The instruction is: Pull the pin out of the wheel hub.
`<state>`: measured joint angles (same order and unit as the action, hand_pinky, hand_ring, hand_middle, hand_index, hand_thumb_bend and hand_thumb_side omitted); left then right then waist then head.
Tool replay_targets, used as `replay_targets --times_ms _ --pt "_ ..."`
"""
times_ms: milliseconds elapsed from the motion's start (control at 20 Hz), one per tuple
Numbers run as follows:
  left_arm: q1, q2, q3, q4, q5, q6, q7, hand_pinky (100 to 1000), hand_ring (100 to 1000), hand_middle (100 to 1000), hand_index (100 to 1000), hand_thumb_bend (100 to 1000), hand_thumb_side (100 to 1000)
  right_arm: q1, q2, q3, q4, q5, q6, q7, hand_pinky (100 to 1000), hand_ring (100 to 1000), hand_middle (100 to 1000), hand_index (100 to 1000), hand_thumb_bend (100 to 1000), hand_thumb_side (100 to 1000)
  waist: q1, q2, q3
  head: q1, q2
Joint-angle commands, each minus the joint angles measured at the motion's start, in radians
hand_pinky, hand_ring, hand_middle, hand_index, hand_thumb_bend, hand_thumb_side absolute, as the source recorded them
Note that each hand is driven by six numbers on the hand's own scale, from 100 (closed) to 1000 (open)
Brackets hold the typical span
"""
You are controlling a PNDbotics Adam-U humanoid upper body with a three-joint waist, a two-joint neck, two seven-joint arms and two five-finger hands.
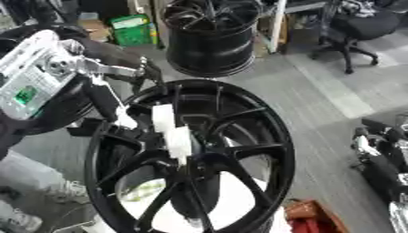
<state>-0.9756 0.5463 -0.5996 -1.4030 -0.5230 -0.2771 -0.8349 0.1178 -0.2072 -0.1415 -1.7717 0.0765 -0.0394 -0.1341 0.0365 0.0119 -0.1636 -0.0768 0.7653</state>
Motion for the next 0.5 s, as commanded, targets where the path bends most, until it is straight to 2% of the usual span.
replay_targets --times_ms 50,500 --pt "-0.023 -0.008 0.019 0.011 -0.022 -0.077 -0.072 665 606 785 861 477 483 -0.01 -0.01 0.0 -0.008 -0.002 -0.003 0.005 640 524 642 783 100 346 -0.006 -0.007 -0.002 0.004 0.005" --pt "-0.008 -0.045 0.018 0.047 -0.044 -0.085 -0.072 690 653 754 844 447 440 -0.015 -0.007 0.002 -0.009 -0.004 -0.003 0.007 640 524 642 783 100 345 -0.008 -0.002 -0.01 0.006 0.005"
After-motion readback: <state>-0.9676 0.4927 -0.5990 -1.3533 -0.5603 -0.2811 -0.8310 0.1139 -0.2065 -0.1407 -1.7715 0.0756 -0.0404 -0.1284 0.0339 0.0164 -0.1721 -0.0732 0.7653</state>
